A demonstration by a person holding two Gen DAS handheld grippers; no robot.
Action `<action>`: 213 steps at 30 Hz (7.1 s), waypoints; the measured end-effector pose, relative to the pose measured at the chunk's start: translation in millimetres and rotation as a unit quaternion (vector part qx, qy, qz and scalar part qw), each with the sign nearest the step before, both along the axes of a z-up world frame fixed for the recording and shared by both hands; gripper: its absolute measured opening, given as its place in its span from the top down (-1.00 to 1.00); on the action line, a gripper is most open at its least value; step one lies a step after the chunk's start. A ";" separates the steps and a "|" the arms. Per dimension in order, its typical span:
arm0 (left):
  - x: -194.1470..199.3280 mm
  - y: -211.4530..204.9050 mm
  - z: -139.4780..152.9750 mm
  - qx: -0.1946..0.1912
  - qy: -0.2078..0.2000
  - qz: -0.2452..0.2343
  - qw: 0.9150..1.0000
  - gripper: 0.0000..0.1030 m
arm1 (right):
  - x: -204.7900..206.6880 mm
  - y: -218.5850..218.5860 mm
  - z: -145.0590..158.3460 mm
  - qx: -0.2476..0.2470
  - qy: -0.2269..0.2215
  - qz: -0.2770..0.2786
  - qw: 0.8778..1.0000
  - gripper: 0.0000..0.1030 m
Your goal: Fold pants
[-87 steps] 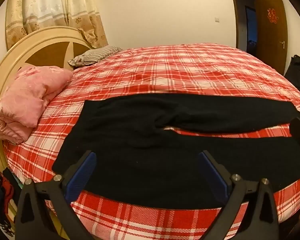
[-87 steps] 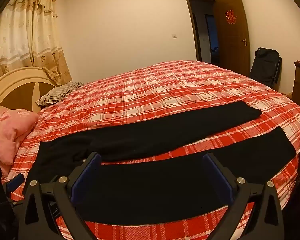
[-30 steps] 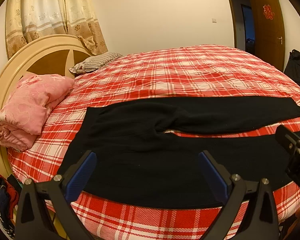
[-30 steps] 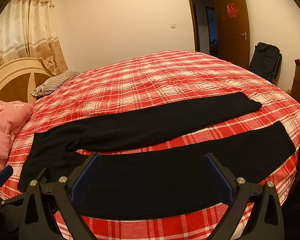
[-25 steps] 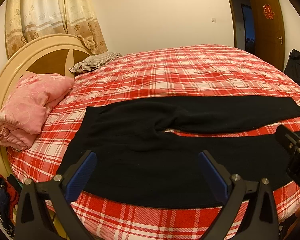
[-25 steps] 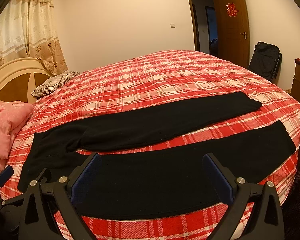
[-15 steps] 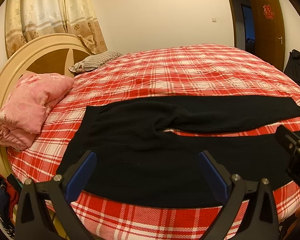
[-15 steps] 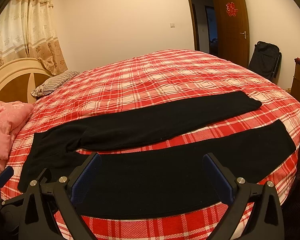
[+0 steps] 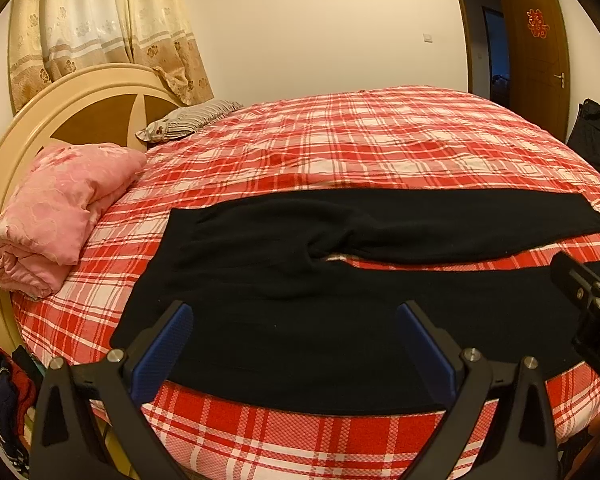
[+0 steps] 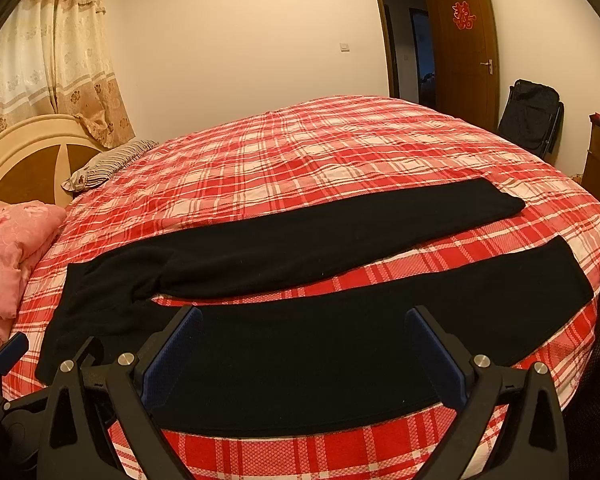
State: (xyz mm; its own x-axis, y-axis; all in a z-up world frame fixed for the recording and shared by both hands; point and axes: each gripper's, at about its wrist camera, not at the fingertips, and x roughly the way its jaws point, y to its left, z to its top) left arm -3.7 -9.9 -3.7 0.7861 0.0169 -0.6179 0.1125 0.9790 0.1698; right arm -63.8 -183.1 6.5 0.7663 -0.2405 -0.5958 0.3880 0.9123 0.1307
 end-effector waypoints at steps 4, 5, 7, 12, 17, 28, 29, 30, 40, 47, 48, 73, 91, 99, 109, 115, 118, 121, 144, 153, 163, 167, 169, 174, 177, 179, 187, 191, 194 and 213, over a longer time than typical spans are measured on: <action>1.0 -1.2 -0.4 0.000 0.002 0.000 1.000 -1.00 | 0.6 0.5 -0.8 0.002 0.002 0.000 1.000 -0.98; 1.2 -1.2 -0.6 0.001 0.003 0.000 1.000 -1.00 | 1.6 -0.5 -0.7 0.002 0.003 0.000 1.000 -0.98; 1.7 -1.7 -1.4 0.001 0.004 0.001 1.000 -1.00 | 2.3 -0.7 -1.5 0.003 0.004 0.000 1.000 -0.98; 6.3 -3.0 -7.3 -0.003 0.019 -0.002 1.000 -1.00 | 5.2 -2.4 -5.0 0.006 0.010 -0.001 1.000 -0.98; 14.7 0.1 -15.5 0.001 0.037 -0.009 0.999 -1.00 | 13.1 -10.2 -9.7 0.010 0.019 -0.003 1.000 -0.98; 86.0 58.6 -15.5 -0.014 0.064 0.043 0.997 -1.00 | 96.0 -24.9 -5.8 -0.006 0.055 0.107 0.993 -0.98; 94.4 62.4 -14.6 -0.015 0.068 0.049 0.996 -1.00 | 109.1 -23.1 -3.3 -0.005 0.056 0.125 0.991 -0.97; 107.2 67.7 -13.1 -0.017 0.073 0.057 0.996 -1.00 | 118.6 -22.6 -1.9 -0.004 0.057 0.138 0.989 -0.97; 180.5 98.1 -33.1 -0.064 0.133 0.105 0.983 -1.00 | 269.4 16.3 -26.8 -0.027 0.125 0.291 0.948 -0.48; 200.3 95.4 -57.4 -0.053 0.160 0.105 0.980 -1.00 | 332.0 20.6 -67.8 -0.027 0.182 0.354 0.917 -0.33; 201.8 96.1 -61.5 -0.053 0.165 0.109 0.979 -1.00 | 336.6 20.7 -74.4 -0.023 0.194 0.361 0.912 -0.20; 153.7 143.7 -54.3 -0.129 0.156 0.127 0.971 -1.00 | 201.9 57.1 6.5 -0.110 0.101 0.448 0.881 0.87; 209.5 134.5 -20.8 -0.187 0.179 0.088 0.962 -1.00 | 93.2 88.3 -81.5 -0.042 0.102 0.437 0.893 0.87; 243.7 140.4 -65.6 -0.170 0.244 0.151 0.943 -0.71 | 86.3 91.9 -83.9 -0.062 0.100 0.435 0.893 0.87; 201.8 175.7 -35.2 -0.262 0.165 0.122 0.943 0.53 | 84.7 75.2 -58.8 -0.059 0.076 0.420 0.902 0.87; 134.2 191.3 -12.9 -0.291 0.112 0.109 0.944 0.54 | 73.1 55.0 -33.5 -0.044 0.053 0.415 0.907 0.87; 111.2 197.8 -17.4 -0.284 0.107 0.113 0.946 0.54 | 65.7 57.1 -37.6 -0.050 0.060 0.421 0.904 0.87; 112.6 207.6 -25.7 -0.296 0.124 0.124 0.939 0.21 | 64.9 61.0 -50.3 -0.048 0.076 0.424 0.901 0.87; 211.2 178.0 -62.4 -0.270 0.212 0.141 0.928 0.78 | 40.4 -94.0 -60.5 0.321 0.000 0.191 0.928 -0.50; 159.3 191.7 -34.9 -0.304 0.152 0.128 0.932 0.83 | 81.9 -14.1 -25.5 0.058 0.031 0.311 0.948 -0.50; 140.4 204.1 -57.0 -0.276 0.154 0.151 0.937 0.83 | 107.5 25.0 -62.1 -0.113 0.152 0.515 0.836 -0.49; 136.5 206.6 -63.9 -0.283 0.160 0.158 0.932 0.83 | 117.5 33.2 -79.5 -0.155 0.187 0.530 0.813 -0.31; 135.7 207.2 -63.5 -0.284 0.162 0.155 0.932 0.83 | 121.1 32.2 -84.0 -0.132 0.201 0.534 0.811 0.02; 127.3 208.8 -52.0 -0.286 0.150 0.142 0.936 0.83 | 103.8 34.3 -69.0 -0.140 0.194 0.523 0.818 0.84; 118.6 209.0 -47.4 -0.285 0.147 0.133 0.938 0.83 | 81.4 27.3 -50.5 -0.124 0.174 0.518 0.828 0.85; 110.9 209.3 -46.1 -0.278 0.146 0.127 0.941 0.83 | 66.3 24.0 -45.4 -0.123 0.165 0.515 0.832 0.85; 90.5 205.3 -72.6 -0.193 0.152 0.147 0.958 0.61 | 47.8 29.0 -85.0 -0.138 0.177 0.489 0.843 0.83; 86.0 202.5 -79.1 -0.152 0.134 0.150 0.968 0.46 | 42.6 27.1 -84.4 -0.129 0.157 0.474 0.857 0.46; 86.0 205.3 -71.7 -0.111 0.129 0.170 0.971 -0.07 | 41.7 19.0 -75.7 -0.080 0.158 0.472 0.864 0.09; 63.5 184.3 -68.1 -0.084 0.051 0.176 0.980 -0.38 | 181.9 99.2 -58.0 0.069 0.118 0.537 0.832 0.09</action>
State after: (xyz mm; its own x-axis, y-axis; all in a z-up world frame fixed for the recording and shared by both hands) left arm 59.9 174.4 -71.8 0.6845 0.1674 -0.7095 -0.2285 0.9735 0.0091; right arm 118.1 -83.9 -51.5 0.3522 0.5905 -0.7261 -0.6125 0.7320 0.2982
